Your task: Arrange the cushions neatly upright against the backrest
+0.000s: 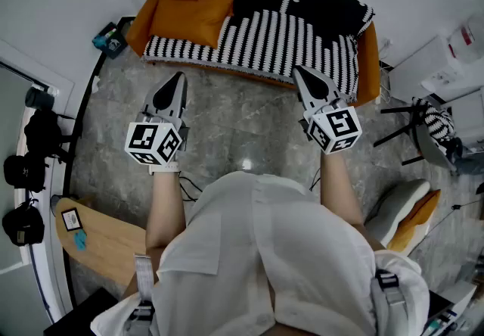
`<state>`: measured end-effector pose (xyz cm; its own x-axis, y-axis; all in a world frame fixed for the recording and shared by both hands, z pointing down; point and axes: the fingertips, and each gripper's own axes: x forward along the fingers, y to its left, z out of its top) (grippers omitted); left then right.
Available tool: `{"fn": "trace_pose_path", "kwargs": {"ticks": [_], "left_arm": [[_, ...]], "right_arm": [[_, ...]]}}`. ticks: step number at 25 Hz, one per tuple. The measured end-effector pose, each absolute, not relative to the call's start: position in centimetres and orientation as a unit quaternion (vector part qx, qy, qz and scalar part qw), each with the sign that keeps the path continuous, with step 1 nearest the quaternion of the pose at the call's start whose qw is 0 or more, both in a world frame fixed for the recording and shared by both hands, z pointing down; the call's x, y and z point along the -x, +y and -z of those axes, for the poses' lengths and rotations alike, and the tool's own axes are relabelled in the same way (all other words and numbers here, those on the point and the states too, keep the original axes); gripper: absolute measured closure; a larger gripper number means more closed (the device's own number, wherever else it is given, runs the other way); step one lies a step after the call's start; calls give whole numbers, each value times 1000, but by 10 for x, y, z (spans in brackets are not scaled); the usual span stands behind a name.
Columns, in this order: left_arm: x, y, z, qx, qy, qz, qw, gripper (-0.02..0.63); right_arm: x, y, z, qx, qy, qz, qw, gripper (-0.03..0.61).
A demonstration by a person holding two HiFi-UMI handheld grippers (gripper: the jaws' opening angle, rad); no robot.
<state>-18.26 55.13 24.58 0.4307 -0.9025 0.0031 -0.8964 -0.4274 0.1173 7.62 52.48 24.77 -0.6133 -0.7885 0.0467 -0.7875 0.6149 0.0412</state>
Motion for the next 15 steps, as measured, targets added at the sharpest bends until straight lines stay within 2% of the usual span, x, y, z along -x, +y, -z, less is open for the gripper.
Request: {"fn": "trace_pose_path", "kwargs": {"ticks": [15], "left_arm": [[177, 550, -239, -846, -529, 40, 48, 600]], "right_arm": [[-79, 524, -245, -440, -898, 13, 27, 574]]}}
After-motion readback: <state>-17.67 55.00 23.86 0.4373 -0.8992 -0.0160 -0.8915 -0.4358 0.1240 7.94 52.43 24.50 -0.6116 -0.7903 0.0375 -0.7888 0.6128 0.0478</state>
